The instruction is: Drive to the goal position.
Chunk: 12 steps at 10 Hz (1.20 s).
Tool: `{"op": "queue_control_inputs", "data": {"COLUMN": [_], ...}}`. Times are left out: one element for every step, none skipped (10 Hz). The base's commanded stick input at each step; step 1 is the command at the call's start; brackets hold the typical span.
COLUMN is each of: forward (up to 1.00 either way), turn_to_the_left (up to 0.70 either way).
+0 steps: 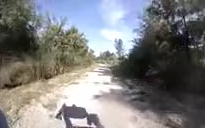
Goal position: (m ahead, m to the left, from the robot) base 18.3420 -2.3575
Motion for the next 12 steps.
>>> {"op": "queue_control_inputs", "data": {"forward": [1.00,1.00,1.00,1.00,1.00,1.00,1.00,1.00,1.00,1.00,1.00,1.00], "turn_to_the_left": [0.00,0.00,0.00,0.00,0.00,0.00,0.00,0.00,0.00,0.00,0.00,0.15]}}
